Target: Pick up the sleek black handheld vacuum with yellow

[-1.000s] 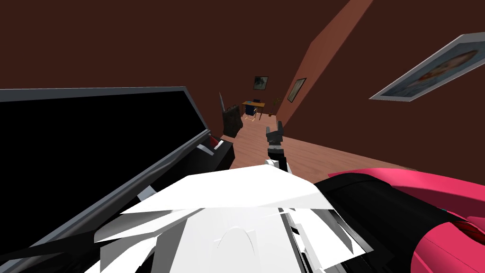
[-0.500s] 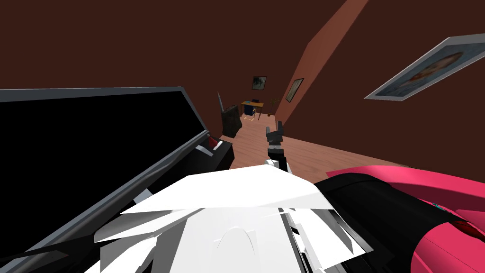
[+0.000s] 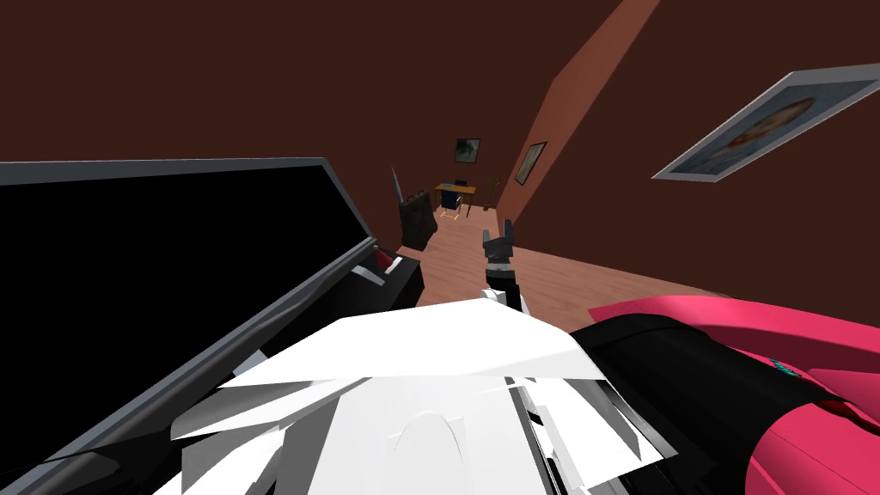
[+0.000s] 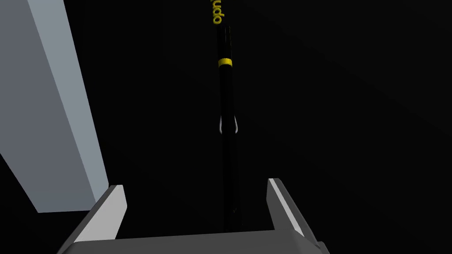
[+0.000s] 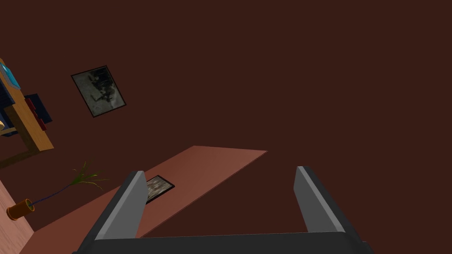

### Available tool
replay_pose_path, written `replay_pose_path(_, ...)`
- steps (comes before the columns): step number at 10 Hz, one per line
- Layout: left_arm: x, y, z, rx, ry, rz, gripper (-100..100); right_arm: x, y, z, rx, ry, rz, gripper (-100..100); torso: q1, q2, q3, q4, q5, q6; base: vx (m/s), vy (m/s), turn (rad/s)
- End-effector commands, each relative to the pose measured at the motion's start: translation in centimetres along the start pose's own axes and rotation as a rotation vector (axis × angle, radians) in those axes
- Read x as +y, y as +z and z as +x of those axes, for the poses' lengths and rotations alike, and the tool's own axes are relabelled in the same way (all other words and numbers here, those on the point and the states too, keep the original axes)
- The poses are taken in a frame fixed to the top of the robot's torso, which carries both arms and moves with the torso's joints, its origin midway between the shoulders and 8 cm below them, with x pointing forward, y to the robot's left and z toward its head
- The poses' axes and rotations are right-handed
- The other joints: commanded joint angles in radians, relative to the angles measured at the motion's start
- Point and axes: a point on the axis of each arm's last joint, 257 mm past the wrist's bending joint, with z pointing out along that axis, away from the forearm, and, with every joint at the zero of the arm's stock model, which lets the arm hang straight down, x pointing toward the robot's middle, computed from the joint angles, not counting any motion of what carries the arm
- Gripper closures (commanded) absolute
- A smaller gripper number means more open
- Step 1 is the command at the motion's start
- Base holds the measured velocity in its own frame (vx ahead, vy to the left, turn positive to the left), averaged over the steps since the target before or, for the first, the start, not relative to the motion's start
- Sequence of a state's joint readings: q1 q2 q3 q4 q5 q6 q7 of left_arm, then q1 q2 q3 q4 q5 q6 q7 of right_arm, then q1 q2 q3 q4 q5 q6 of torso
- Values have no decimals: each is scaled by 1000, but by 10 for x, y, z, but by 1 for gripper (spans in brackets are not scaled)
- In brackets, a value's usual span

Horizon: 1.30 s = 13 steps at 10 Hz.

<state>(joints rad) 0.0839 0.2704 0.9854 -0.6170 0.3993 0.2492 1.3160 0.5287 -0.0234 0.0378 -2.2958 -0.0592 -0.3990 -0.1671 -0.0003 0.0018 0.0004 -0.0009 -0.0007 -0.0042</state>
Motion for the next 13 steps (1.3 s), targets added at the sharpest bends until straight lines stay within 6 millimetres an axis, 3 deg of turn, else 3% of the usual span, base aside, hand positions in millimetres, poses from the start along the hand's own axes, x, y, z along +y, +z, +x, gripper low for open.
replay_pose_path(1,0,0,0,0,-1,0,-100,0,0,0,0,0,0,0,0,0,0,0,0,0,-3,6,-23)
replay_pose_path(5,0,0,0,0,-1,0,-100,0,0,0,0,0,0,0,1,2,1,0,0,0,-2,3,-8)
replay_pose_path(6,-6,-2,-14,-3,-26,18,-100,0,0,0,0,0,0,0,0,1,1,0,0,0,-23,40,-282)
replay_pose_path(13,-29,-14,-61,-12,-126,83,-100,0,0,0,0,0,0,0,7,5,2,0,4,-1,-49,59,-187)
